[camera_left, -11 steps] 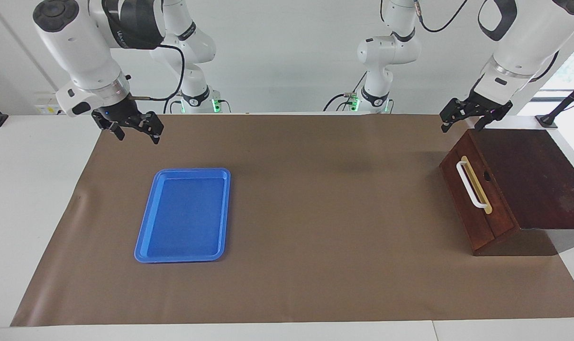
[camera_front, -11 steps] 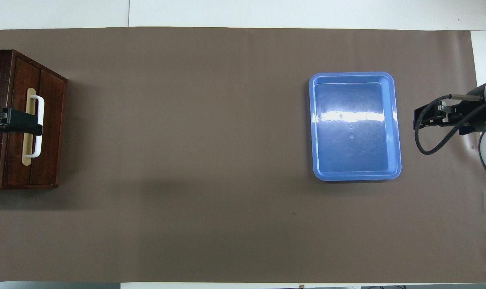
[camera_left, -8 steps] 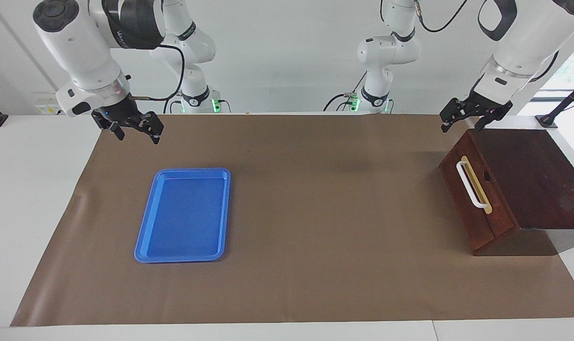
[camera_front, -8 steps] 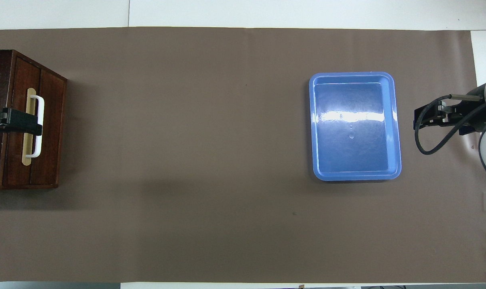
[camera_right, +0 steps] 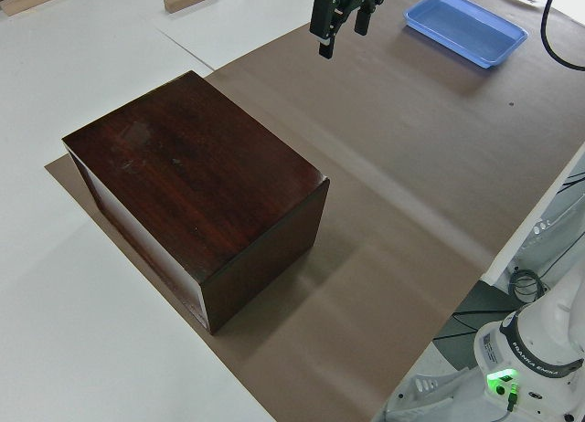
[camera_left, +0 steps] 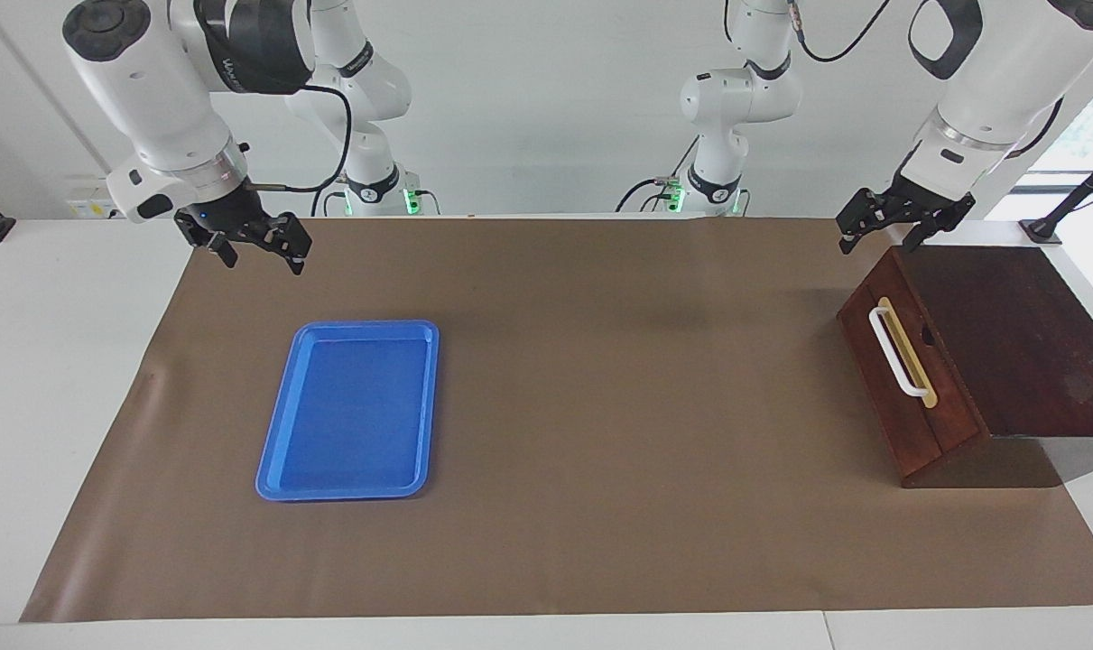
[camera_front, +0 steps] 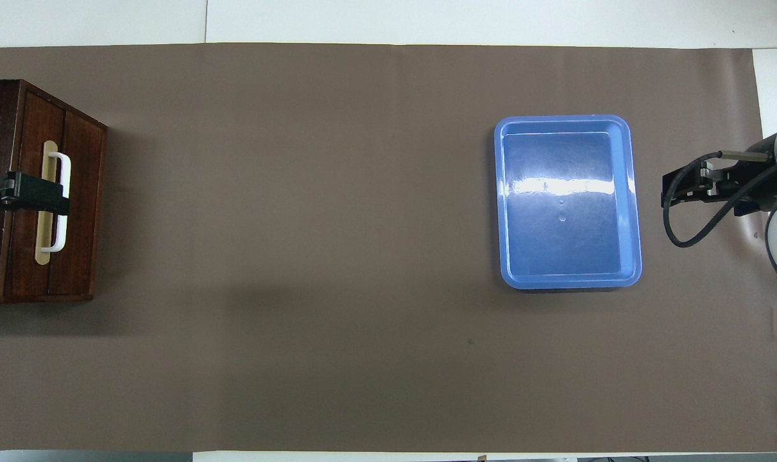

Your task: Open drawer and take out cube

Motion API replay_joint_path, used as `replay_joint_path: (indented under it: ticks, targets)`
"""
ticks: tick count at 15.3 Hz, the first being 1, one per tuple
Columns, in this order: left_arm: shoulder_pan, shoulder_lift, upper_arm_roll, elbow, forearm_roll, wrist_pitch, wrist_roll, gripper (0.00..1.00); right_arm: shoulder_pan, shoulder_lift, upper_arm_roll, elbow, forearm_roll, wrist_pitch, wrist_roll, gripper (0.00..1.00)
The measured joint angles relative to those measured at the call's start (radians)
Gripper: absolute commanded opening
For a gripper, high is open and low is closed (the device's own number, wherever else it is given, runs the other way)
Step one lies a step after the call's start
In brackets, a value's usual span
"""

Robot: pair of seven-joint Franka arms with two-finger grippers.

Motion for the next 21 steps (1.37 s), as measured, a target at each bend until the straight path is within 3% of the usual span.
replay_joint_path:
  ticks: [7, 13, 16, 21]
  targets:
    - [-0.087, 0.021, -0.005, -0.052, 0.183, 0.097, -0.001, 1.0, 0.0, 0.0, 0.0, 0.0, 0.0, 0.0, 0.0, 1.0]
    - [-0.138, 0.119, -0.006, -0.165, 0.409, 0.252, -0.039, 1.0, 0.0, 0.0, 0.0, 0.0, 0.0, 0.0, 0.0, 1.0]
    - [-0.12, 0.15, 0.005, -0.218, 0.485, 0.348, -0.049, 1.0, 0.0, 0.0, 0.0, 0.0, 0.0, 0.0, 0.0, 1.0]
    - [-0.022, 0.153, 0.014, -0.306, 0.505, 0.497, -0.046, 1.0, 0.0, 0.0, 0.0, 0.0, 0.0, 0.0, 0.0, 1.0]
